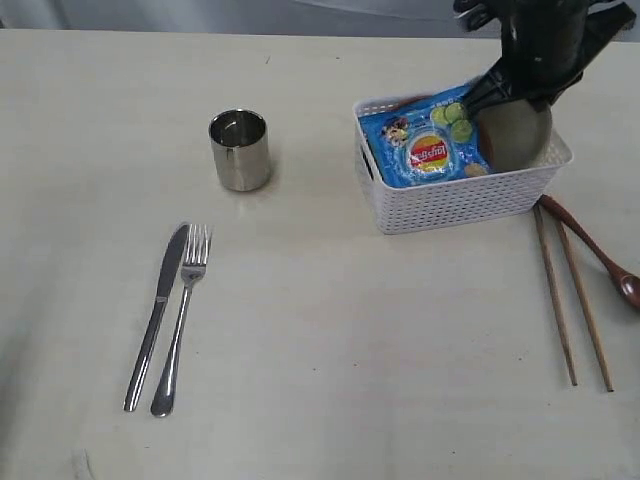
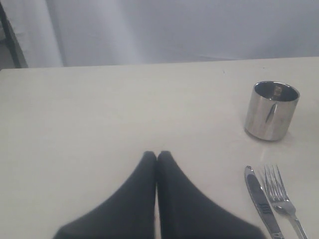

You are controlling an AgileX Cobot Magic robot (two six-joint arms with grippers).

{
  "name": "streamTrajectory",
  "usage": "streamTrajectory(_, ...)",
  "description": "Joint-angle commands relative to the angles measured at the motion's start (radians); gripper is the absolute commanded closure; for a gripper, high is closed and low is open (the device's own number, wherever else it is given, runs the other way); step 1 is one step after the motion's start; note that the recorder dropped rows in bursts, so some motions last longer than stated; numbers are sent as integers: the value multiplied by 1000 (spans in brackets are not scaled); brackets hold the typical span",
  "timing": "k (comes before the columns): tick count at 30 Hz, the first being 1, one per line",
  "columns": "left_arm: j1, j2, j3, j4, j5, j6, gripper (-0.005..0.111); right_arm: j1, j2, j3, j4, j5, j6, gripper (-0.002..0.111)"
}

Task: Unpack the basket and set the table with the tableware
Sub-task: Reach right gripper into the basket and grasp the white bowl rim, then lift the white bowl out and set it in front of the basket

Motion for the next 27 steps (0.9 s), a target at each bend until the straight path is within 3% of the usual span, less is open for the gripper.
streamTrajectory(1,-7,-4,2,3,-6,1,107,-2,-45,-40,-27,19,5,109)
streamTrajectory(27,-7,-4,2,3,-6,1,107,-2,-262,-60,-22,115,-80,109)
